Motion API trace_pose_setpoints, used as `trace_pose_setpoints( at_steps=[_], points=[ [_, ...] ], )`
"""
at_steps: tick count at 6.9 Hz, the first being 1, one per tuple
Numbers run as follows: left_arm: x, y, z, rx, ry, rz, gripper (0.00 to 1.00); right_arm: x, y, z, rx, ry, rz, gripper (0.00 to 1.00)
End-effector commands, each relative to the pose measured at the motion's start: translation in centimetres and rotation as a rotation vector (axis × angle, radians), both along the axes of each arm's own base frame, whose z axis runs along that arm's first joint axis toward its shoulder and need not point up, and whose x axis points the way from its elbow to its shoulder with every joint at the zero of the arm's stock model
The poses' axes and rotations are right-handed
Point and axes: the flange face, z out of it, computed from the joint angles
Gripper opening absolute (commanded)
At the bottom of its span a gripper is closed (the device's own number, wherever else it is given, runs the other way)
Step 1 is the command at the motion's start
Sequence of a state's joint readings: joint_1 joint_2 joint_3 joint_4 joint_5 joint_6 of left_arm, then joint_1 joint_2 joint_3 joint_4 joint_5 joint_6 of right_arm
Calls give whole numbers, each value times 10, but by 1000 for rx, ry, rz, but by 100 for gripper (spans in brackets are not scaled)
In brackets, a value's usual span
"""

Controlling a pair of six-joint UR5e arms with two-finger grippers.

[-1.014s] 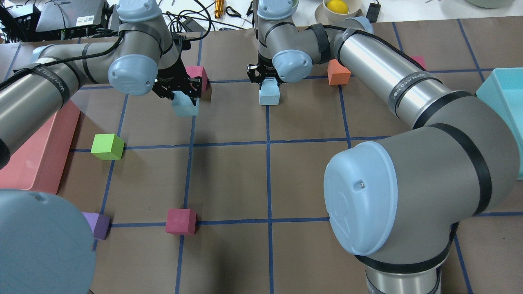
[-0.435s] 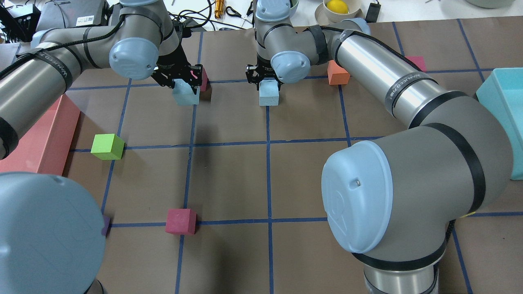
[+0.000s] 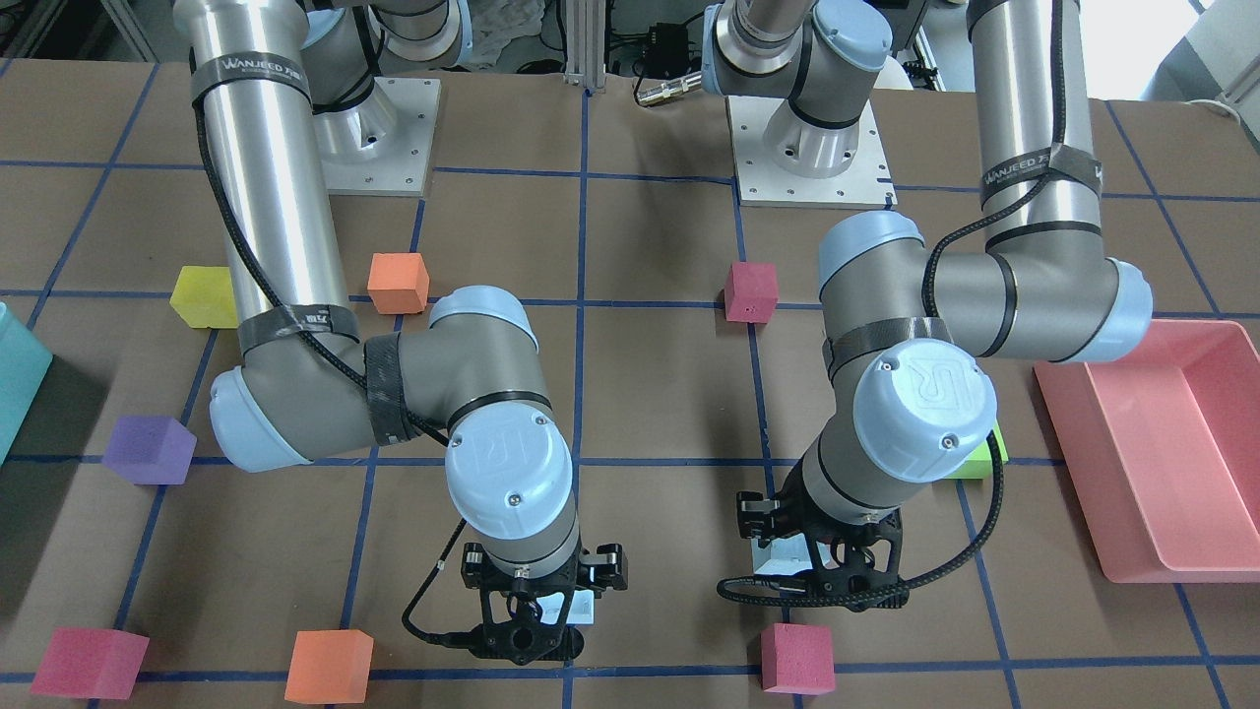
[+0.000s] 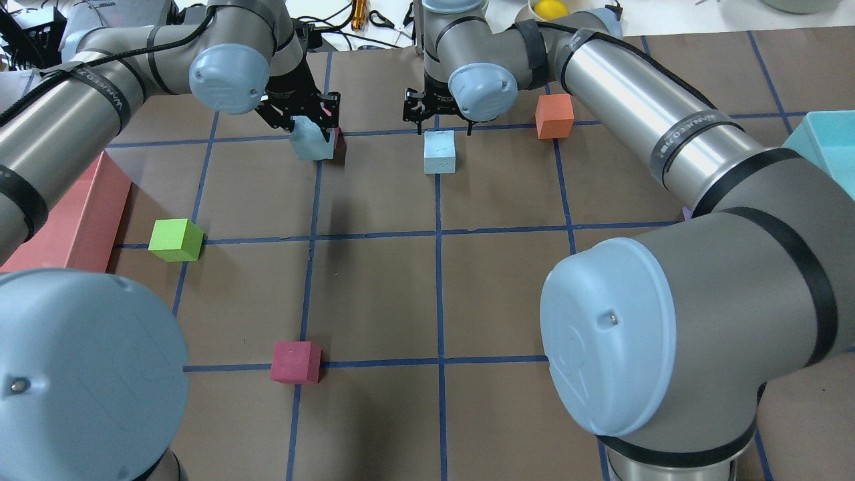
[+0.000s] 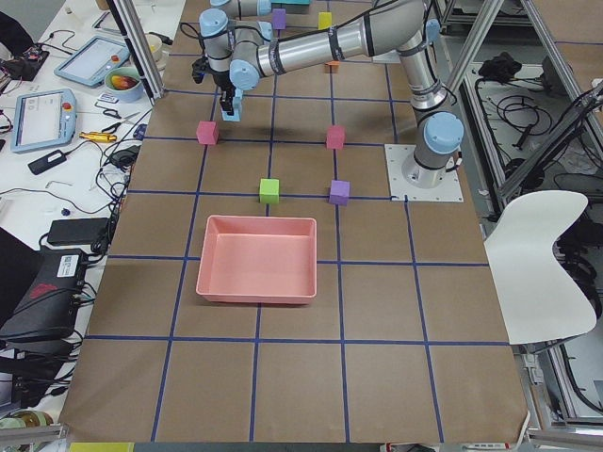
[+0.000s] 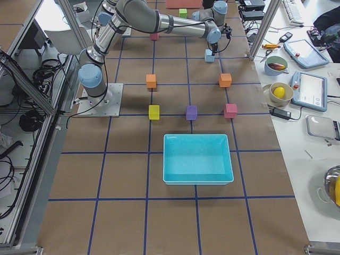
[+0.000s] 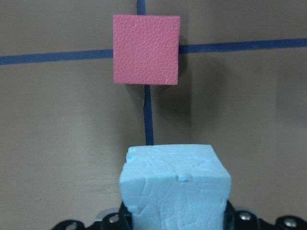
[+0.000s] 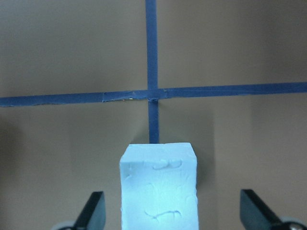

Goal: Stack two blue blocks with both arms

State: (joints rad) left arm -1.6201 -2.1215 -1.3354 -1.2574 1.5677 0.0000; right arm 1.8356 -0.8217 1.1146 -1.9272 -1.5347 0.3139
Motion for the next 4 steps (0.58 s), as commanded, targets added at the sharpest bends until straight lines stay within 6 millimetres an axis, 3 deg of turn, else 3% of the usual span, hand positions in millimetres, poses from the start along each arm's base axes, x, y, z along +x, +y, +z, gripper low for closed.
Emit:
trace_pose_setpoints(
  at_steps=[1,2,3,4],
  points=[
    [-31,-6,3,-7,4,37,0,-58,14,66,78,21,-56,100],
    [-51,-12,6,-22,6,67,0,-99,22,88,102,24,-49,100],
    [-78,-14,5,-29,26,84,0,-131,47,100,114,28,10,100],
    [-103,-21,3,-30,75,133,0,-154,89,117,117,27,-9,100]
  ],
)
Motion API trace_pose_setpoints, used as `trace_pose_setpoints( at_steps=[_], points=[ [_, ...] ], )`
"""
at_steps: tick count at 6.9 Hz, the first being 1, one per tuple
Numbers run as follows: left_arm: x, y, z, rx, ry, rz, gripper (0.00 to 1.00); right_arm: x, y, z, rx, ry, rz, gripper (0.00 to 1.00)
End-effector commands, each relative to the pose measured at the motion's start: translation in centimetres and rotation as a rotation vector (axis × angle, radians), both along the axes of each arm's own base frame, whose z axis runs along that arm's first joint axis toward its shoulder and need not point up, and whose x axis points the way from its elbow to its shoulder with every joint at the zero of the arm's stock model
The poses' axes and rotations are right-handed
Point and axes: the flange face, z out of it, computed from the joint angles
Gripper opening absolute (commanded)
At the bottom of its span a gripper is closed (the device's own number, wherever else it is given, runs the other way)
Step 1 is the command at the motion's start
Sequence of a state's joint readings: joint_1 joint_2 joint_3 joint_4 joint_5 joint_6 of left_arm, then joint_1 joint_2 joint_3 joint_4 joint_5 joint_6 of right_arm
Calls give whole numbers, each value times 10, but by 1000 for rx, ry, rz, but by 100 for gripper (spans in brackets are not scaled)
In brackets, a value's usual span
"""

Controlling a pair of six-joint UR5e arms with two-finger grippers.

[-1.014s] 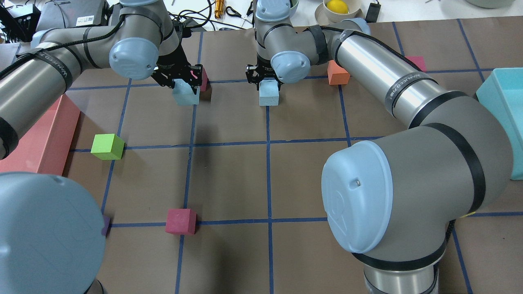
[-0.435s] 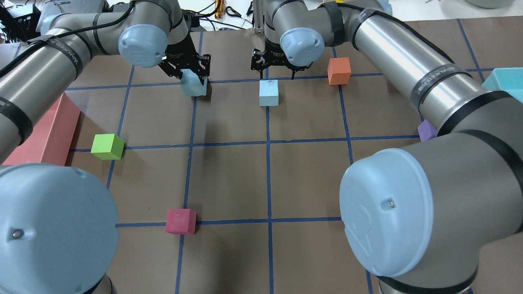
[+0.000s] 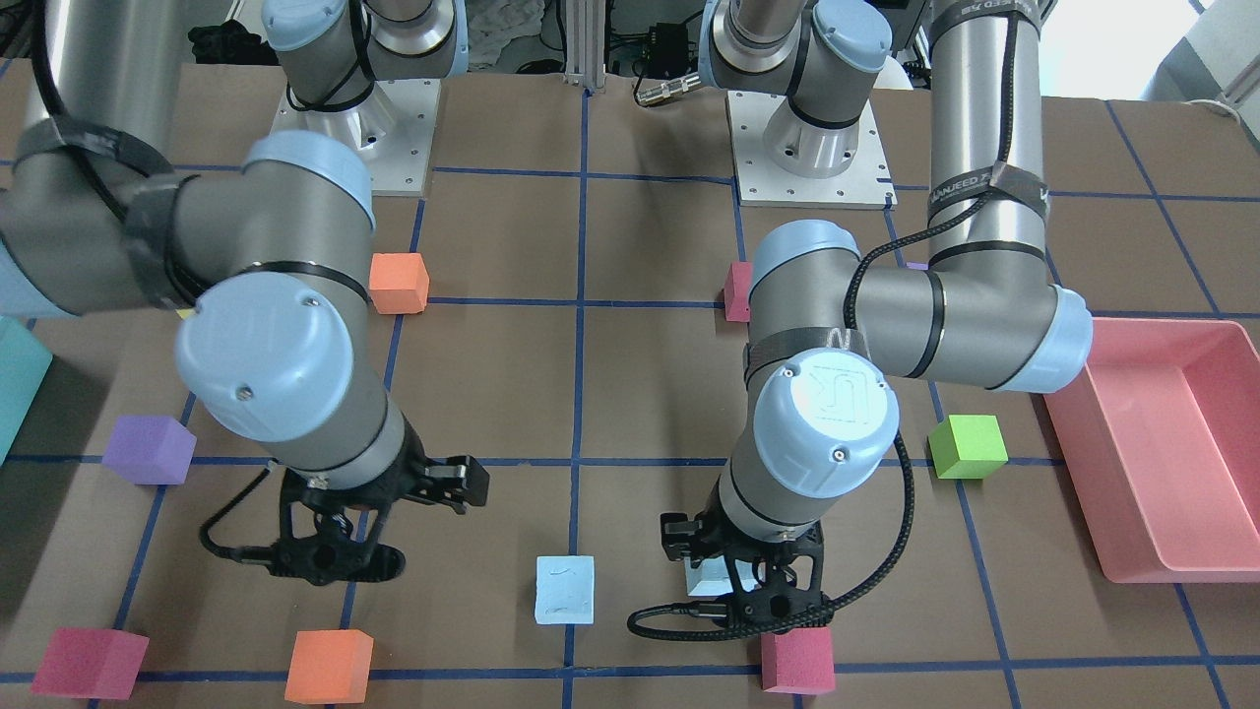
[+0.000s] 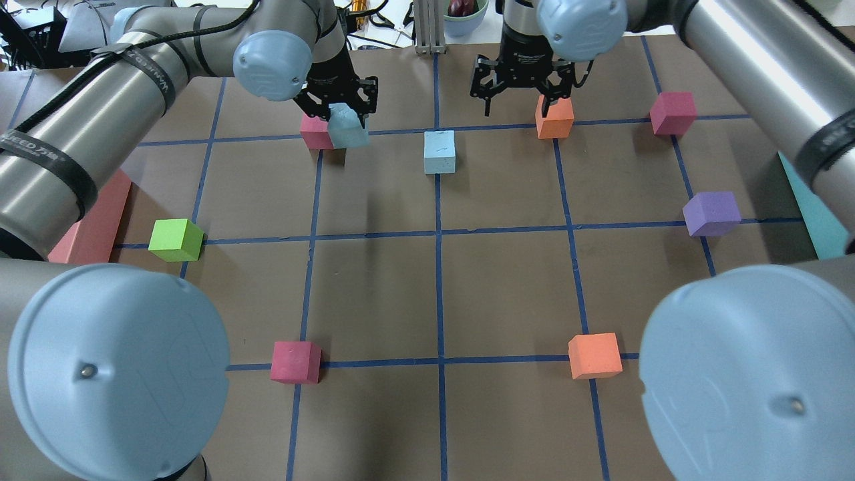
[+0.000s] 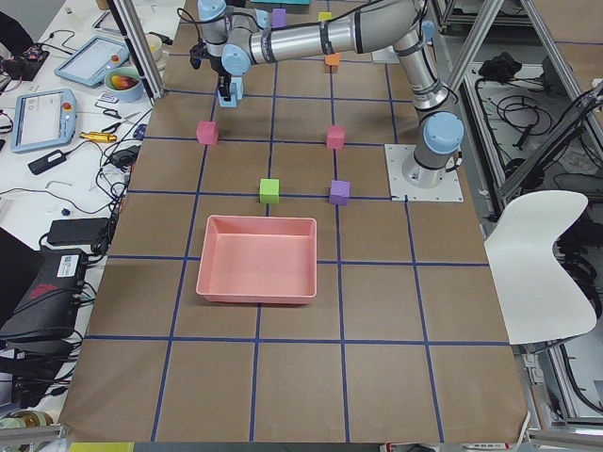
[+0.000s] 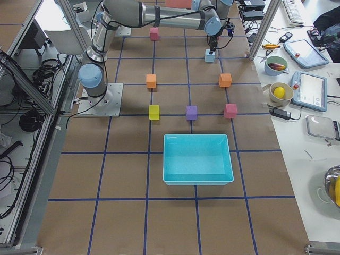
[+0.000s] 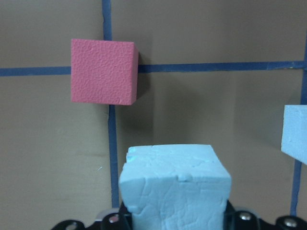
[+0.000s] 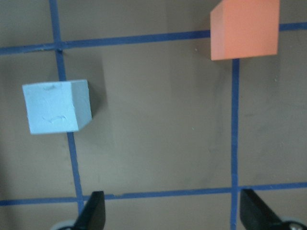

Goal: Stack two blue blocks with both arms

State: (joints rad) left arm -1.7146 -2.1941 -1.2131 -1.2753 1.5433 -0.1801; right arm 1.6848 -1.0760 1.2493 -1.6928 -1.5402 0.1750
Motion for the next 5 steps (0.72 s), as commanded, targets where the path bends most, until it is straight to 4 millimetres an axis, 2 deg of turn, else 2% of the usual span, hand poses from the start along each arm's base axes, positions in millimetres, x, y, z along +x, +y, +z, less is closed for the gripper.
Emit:
trace_pose_setpoints(
  at_steps=[1,2,3,4,5],
  points=[
    [-71,-3,-9,-11,48,33,0,-42,96,41,5,0,7,100],
    [-94,-7,-10,-21,52,27,0,-52,138,66,-31,24,-1,100],
    [-108,-8,-22,-10,53,50,0,-54,160,90,-69,25,-6,100],
    [-120,-5,-34,-4,46,39,0,-55,170,83,1,35,-6,100],
    [-122,-5,-41,2,43,39,0,-55,179,86,6,37,-6,100]
  ],
)
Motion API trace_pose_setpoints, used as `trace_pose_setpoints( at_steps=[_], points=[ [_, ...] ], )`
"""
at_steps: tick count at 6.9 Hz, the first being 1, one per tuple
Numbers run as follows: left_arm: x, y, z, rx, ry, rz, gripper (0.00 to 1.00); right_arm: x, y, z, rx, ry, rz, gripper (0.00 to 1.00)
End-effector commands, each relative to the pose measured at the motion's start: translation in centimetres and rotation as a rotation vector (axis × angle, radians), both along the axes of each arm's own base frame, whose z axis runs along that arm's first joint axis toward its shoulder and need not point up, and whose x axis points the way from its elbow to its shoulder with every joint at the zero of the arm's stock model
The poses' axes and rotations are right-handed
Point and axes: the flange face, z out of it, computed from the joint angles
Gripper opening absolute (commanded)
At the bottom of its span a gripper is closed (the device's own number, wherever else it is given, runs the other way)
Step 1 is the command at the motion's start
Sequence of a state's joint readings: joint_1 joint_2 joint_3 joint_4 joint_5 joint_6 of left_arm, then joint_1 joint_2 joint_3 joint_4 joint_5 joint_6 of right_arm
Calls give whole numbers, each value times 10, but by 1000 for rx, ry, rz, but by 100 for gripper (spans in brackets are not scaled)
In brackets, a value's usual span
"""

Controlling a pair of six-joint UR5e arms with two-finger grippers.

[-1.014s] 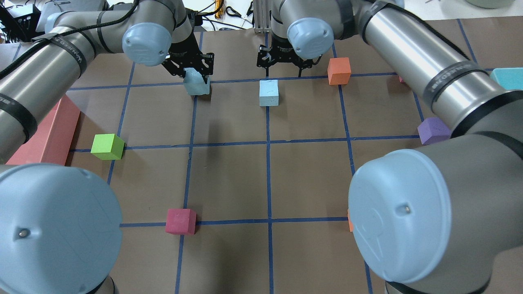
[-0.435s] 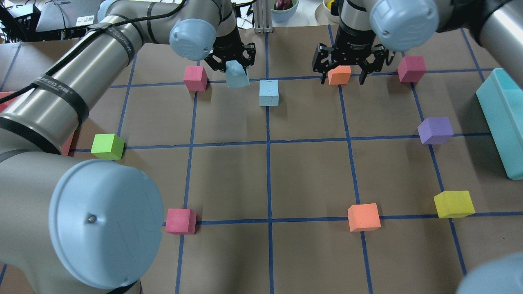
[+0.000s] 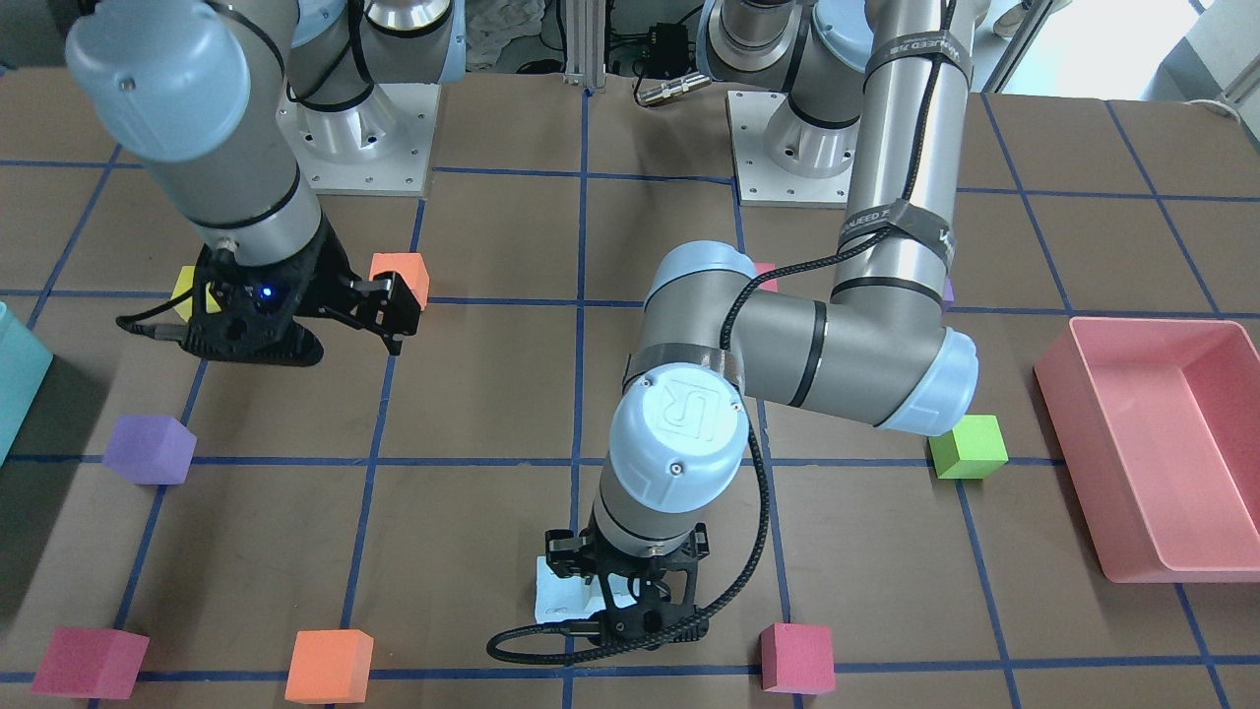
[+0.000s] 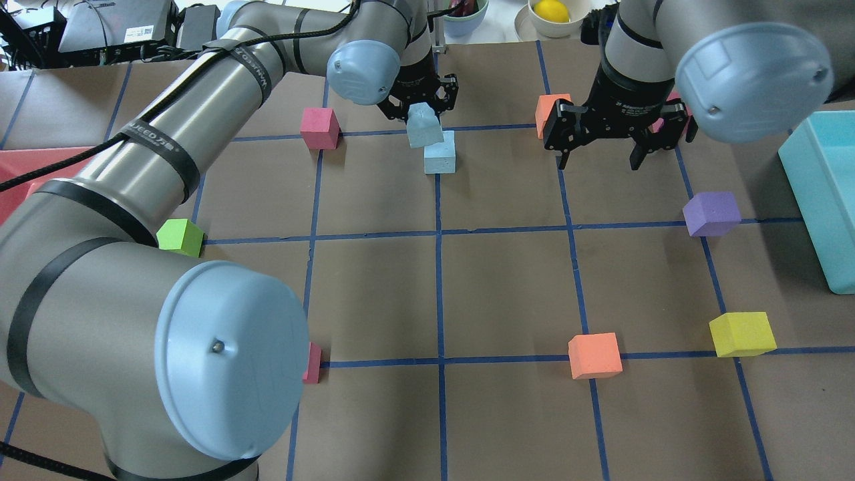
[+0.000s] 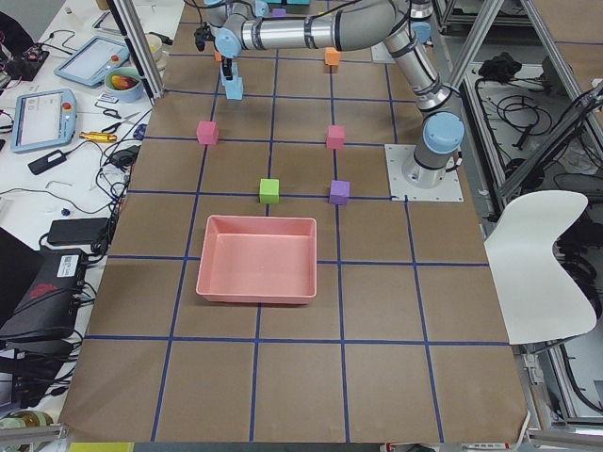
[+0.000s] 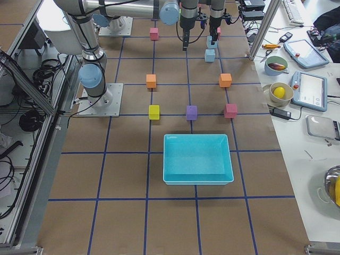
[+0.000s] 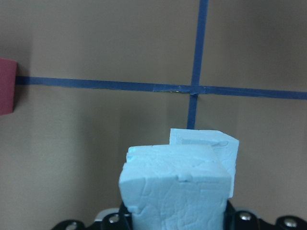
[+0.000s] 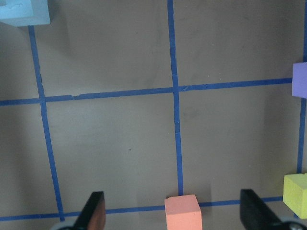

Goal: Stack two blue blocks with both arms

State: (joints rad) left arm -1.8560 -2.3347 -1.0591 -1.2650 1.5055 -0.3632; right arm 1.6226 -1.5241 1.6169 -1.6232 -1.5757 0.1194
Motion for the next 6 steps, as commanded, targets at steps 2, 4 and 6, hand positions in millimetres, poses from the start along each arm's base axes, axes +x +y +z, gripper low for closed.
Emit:
trace_pose_setpoints(
  at_steps=[2,4,6],
  points=[
    [-14,3,-13,13,-2,14,0,-2,23,6,10,3,2,100],
    [-16,2,-18,9,-4,13,0,-4,23,5,16,6,-3,100],
    [-17,1,-28,18,-8,17,84,-7,26,11,6,18,-4,100]
  ],
)
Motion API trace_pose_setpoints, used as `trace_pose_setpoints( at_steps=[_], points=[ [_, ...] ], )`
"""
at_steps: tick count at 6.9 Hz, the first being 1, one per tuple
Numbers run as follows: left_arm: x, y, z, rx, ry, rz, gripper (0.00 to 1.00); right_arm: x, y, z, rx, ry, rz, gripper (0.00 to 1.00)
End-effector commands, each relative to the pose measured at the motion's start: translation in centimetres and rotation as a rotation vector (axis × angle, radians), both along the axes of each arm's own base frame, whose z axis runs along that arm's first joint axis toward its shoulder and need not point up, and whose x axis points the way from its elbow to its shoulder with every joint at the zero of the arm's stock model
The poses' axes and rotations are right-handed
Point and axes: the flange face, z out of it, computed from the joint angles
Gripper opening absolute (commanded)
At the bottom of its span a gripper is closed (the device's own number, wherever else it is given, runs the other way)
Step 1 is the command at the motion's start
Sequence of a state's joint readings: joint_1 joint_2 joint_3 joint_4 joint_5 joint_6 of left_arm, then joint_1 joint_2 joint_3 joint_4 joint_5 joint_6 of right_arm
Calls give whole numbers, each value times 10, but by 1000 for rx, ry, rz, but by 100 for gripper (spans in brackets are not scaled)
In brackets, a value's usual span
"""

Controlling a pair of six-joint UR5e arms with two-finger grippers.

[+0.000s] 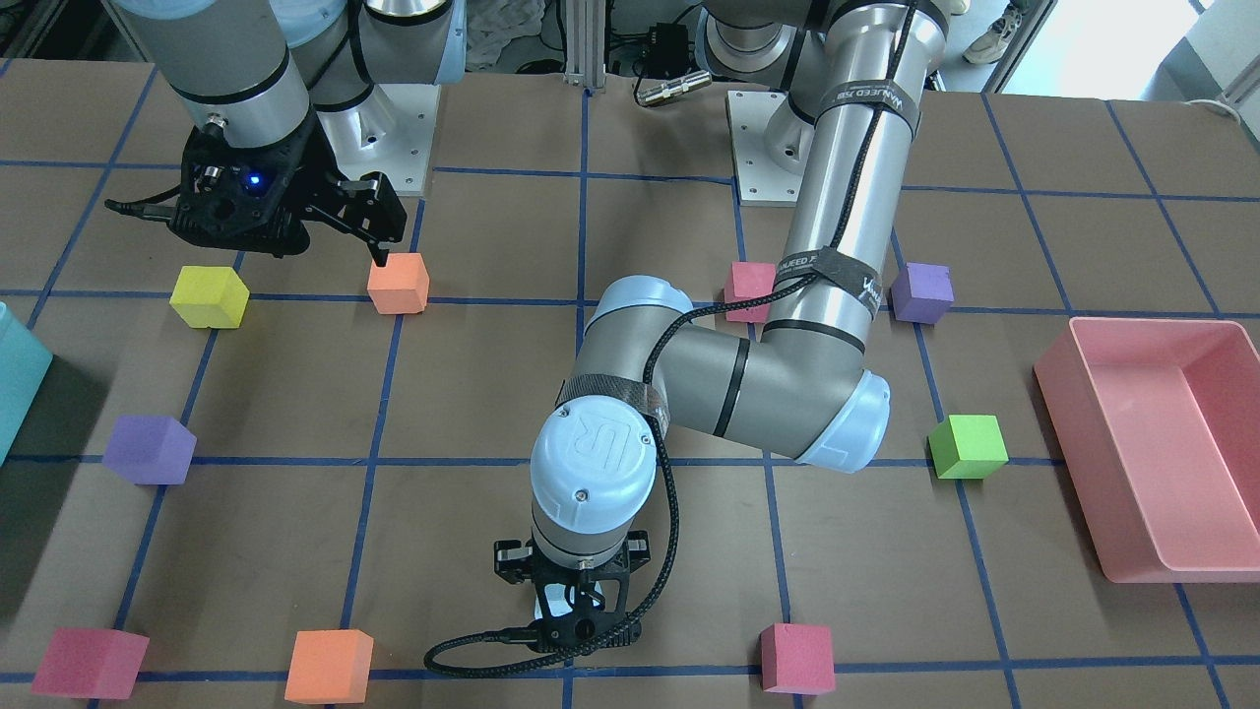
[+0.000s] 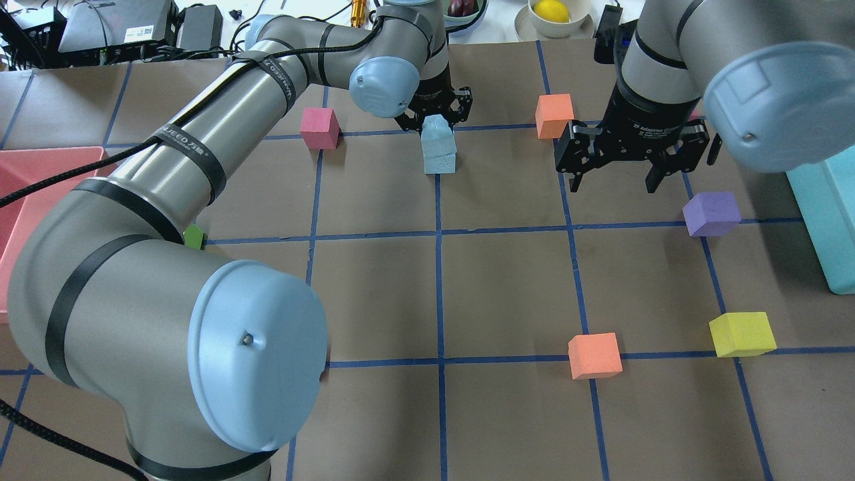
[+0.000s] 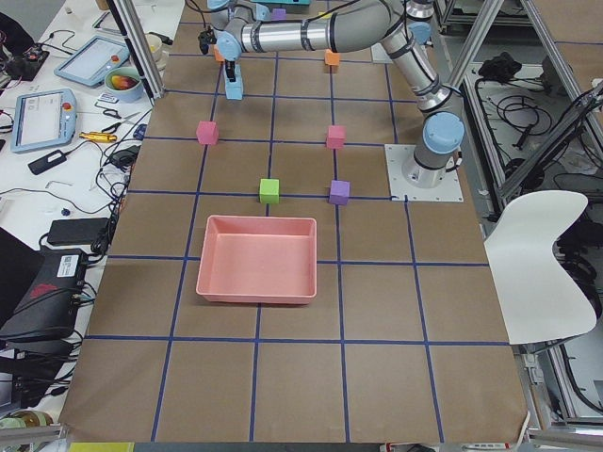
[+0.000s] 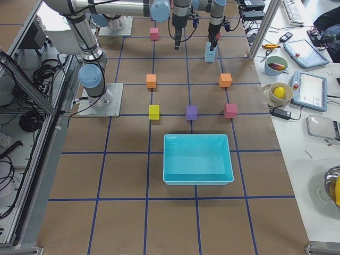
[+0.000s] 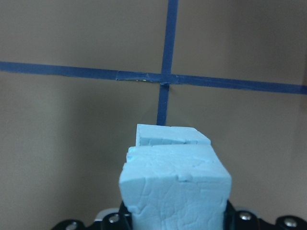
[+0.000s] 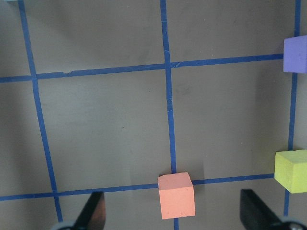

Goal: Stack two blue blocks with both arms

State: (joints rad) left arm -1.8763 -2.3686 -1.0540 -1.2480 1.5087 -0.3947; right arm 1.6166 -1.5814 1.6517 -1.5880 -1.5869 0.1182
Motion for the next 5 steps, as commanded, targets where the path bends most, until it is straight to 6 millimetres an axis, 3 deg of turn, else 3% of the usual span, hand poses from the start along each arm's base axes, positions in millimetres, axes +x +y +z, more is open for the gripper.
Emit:
trace_pose_setpoints(
  at_steps=[1,3,4,5],
  points=[
    [-3,1,-8,10,-1,27,100,-2,2,3,-6,8,1,100],
    [-3,-1,-6,-3,7,30,100,-4,1,5,-14,7,21,100],
    [-2,0,18,-29,25,29,100,-11,0,7,-17,5,13,100],
    [7,0,49,-35,21,28,100,-32,-6,6,-12,2,7,100]
  ],
)
